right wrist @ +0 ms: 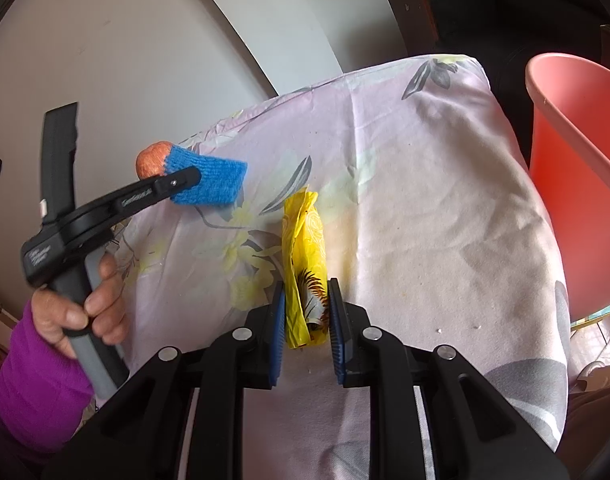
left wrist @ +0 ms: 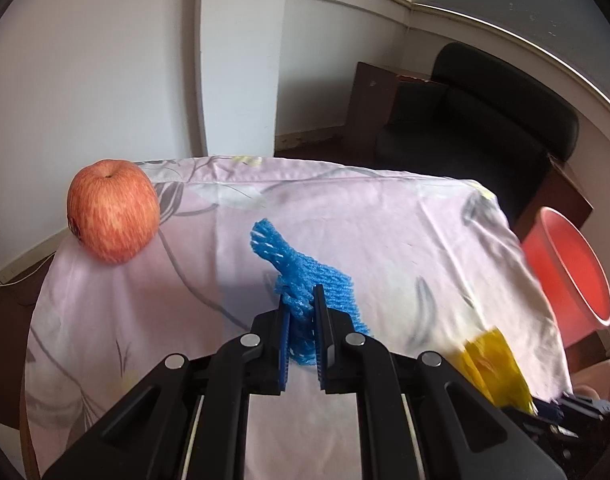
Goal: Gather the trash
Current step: 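Carry the blue net and yellow wrapper over the pink bucket with both grippers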
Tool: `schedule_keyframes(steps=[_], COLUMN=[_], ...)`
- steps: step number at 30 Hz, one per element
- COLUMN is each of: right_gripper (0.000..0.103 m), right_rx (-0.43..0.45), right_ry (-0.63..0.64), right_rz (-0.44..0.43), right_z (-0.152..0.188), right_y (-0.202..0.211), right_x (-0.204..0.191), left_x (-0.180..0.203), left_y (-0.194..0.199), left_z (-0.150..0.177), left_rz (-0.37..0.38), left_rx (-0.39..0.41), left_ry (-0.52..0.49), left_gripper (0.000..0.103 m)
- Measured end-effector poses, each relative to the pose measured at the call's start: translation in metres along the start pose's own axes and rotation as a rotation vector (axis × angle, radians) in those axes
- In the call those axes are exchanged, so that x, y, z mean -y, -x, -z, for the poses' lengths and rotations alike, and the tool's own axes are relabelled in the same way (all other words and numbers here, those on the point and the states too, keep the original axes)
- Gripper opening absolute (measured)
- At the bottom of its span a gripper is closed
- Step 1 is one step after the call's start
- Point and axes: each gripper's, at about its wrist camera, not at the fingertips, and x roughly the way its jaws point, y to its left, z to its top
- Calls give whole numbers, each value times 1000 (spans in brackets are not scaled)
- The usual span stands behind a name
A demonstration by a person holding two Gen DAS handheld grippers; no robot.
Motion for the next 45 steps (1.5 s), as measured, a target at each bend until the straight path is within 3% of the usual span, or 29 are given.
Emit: schedule_keyframes(steps=[16,28,45], right_gripper=[20,20,20], right_rx=[126,202,300], right_ry=[24,12,-113], right_rz=[-54,-103,-35], right_z=[3,4,5], right_y=[25,52,92], right_x=[-2,13,69], left_x=[34,69,139], left_y=[48,61,64], left_z=[26,26,13], left_rz=[62,96,197], left_rx=[8,12,28], left_ry=[6,-26,-115], left_gripper=[9,9,9])
